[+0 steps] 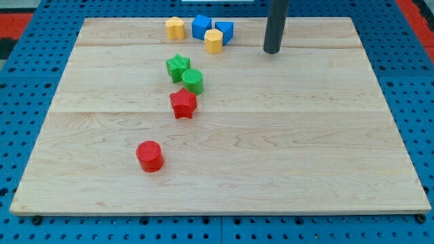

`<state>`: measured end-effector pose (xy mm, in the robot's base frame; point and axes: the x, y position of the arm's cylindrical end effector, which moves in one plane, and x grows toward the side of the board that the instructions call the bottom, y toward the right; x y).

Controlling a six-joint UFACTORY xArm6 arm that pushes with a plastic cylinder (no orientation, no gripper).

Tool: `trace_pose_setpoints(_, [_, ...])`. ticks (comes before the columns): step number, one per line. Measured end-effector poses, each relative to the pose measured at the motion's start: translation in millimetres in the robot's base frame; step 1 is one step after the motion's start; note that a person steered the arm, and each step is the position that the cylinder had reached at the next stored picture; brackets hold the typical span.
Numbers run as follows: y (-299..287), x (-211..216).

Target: Push the red circle towards bottom of red star

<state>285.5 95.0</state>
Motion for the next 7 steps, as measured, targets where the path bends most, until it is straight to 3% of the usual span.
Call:
trace_pose_setpoints(2, [-85.2, -10.7])
trace_pose_setpoints(3, [-84.7, -7.8])
trace_pose_setpoints(4, [-61.6, 63.8])
trace_pose_setpoints(5, [-57.8, 165.1])
trace_pose_setpoints(6, [-74.5, 247.1])
trace_pose_setpoints(7, [-128.4, 303.1])
